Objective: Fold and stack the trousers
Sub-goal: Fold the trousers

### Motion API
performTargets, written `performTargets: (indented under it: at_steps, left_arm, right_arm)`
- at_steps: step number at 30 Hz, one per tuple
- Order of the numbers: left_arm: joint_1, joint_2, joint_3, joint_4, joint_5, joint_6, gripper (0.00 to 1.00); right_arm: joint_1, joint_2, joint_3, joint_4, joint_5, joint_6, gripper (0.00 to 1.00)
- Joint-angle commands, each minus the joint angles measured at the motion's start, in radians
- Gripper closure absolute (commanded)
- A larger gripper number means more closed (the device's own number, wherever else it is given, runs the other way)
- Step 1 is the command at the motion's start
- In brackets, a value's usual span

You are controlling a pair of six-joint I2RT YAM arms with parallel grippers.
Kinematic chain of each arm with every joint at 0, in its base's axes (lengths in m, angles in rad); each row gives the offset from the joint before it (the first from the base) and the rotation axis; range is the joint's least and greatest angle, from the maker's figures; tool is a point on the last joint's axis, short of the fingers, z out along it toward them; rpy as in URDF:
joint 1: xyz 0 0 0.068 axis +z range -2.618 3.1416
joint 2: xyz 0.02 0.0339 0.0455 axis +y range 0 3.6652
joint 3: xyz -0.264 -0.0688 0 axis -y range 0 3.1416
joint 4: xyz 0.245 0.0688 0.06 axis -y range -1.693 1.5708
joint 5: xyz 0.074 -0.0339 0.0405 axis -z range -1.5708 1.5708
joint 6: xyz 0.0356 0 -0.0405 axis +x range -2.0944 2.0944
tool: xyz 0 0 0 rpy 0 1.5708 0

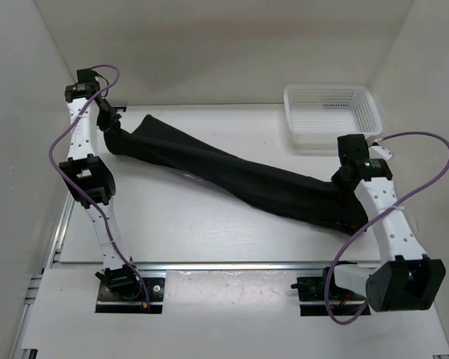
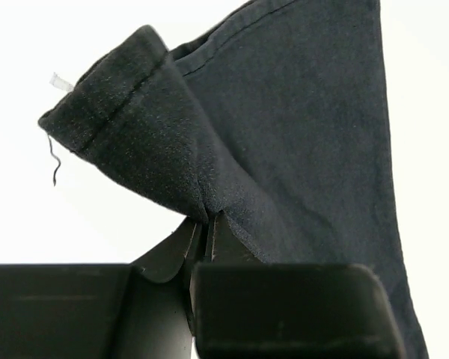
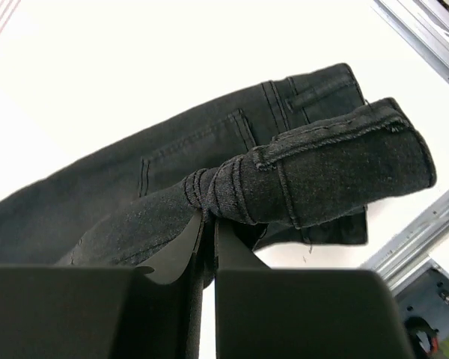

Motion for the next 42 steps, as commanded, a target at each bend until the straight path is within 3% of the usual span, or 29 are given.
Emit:
performTargets:
  at_steps: [1, 8, 14, 15, 16, 17, 18, 20, 21, 26, 28, 29, 30, 31, 32, 34, 35, 37, 38, 39, 40, 41, 42]
  left_arm:
    - [0.034, -0.001, 0.077, 0.071, -0.095, 0.013, 0.90]
    - [0.034, 0.075, 0.155, 0.108, -0.035, 0.004, 0.90]
    - [-0.056, 0.164, 0.251, 0.284, -0.016, -0.029, 0.90]
    - [-0.067, 0.233, 0.299, 0.284, 0.002, -0.029, 0.82]
    - [-0.079, 0.265, 0.374, 0.298, 0.045, -0.045, 0.40]
    - [-0.079, 0.288, 0.388, 0.321, 0.071, -0.057, 0.15]
    - [-0.079, 0.301, 0.388, 0.336, 0.097, -0.066, 0.00]
    - [-0.079, 0.280, 0.341, 0.347, 0.108, -0.066, 0.00]
    - [-0.079, 0.243, 0.321, 0.356, 0.093, -0.056, 0.00]
    - [-0.044, 0.088, 0.131, 0.356, 0.028, 0.027, 0.00]
    - [-0.001, 0.026, 0.062, 0.356, 0.092, 0.050, 0.00]
    - [0.013, 0.010, -0.007, 0.347, 0.111, 0.050, 0.07]
    - [0.022, -0.007, -0.042, 0.347, 0.111, 0.064, 0.25]
    - [0.022, -0.036, -0.076, 0.347, 0.102, 0.064, 0.74]
    - [0.033, -0.047, -0.108, 0.347, 0.077, 0.076, 0.90]
    - [0.042, -0.056, -0.185, 0.318, 0.057, 0.076, 0.90]
    - [0.051, -0.057, -0.207, 0.318, 0.057, 0.076, 0.87]
    - [0.051, -0.037, -0.257, 0.284, 0.071, 0.066, 0.70]
    - [0.062, -0.024, -0.268, 0.269, 0.071, 0.053, 0.57]
    - [0.062, -0.014, -0.285, 0.269, 0.100, 0.053, 0.28]
    - [0.062, 0.000, -0.285, 0.269, 0.100, 0.053, 0.18]
    - [0.062, 0.032, -0.285, 0.269, 0.117, 0.044, 0.10]
    - [0.062, 0.052, -0.285, 0.269, 0.117, 0.044, 0.05]
  right_arm:
    - [-0.054, 0.044, 0.038, 0.040, 0.150, -0.066, 1.00]
    - [-0.097, 0.138, 0.038, 0.118, 0.121, -0.096, 1.00]
    - [-0.117, 0.238, 0.047, 0.168, 0.109, -0.112, 1.00]
    - [-0.117, 0.267, 0.047, 0.202, 0.092, -0.133, 0.96]
    - [-0.117, 0.285, 0.056, 0.222, 0.057, -0.177, 0.82]
    - [-0.126, 0.308, 0.083, 0.222, 0.042, -0.178, 0.42]
    - [-0.126, 0.351, 0.103, 0.209, 0.041, -0.178, 0.25]
    - [-0.126, 0.364, 0.128, 0.199, 0.041, -0.169, 0.09]
    - [-0.126, 0.364, 0.128, 0.199, 0.041, -0.168, 0.08]
    - [-0.126, 0.323, 0.105, 0.199, 0.041, -0.168, 0.10]
    - [-0.126, 0.283, 0.068, 0.189, 0.029, -0.178, 0.15]
    - [-0.136, 0.266, 0.058, 0.175, 0.011, -0.178, 0.18]
    - [-0.137, 0.250, 0.047, 0.166, -0.020, -0.178, 0.32]
    - [-0.156, 0.234, 0.035, 0.147, -0.047, -0.178, 0.40]
    - [-0.166, 0.198, 0.003, 0.147, -0.083, -0.178, 0.51]
    - [-0.175, 0.139, -0.042, 0.133, -0.205, -0.167, 0.72]
    - [-0.184, 0.119, -0.067, 0.121, -0.250, -0.146, 0.75]
    - [-0.184, 0.070, -0.149, 0.121, -0.352, -0.124, 0.74]
    - [-0.184, 0.056, -0.177, 0.121, -0.397, -0.110, 0.67]
    - [-0.193, 0.043, -0.203, 0.121, -0.469, -0.081, 0.59]
    - [-0.193, 0.020, -0.228, 0.121, -0.506, -0.072, 0.51]
    - [-0.209, 0.011, -0.276, 0.121, -0.535, -0.060, 0.32]
    - [-0.238, 0.011, -0.298, 0.132, -0.566, -0.047, 0.25]
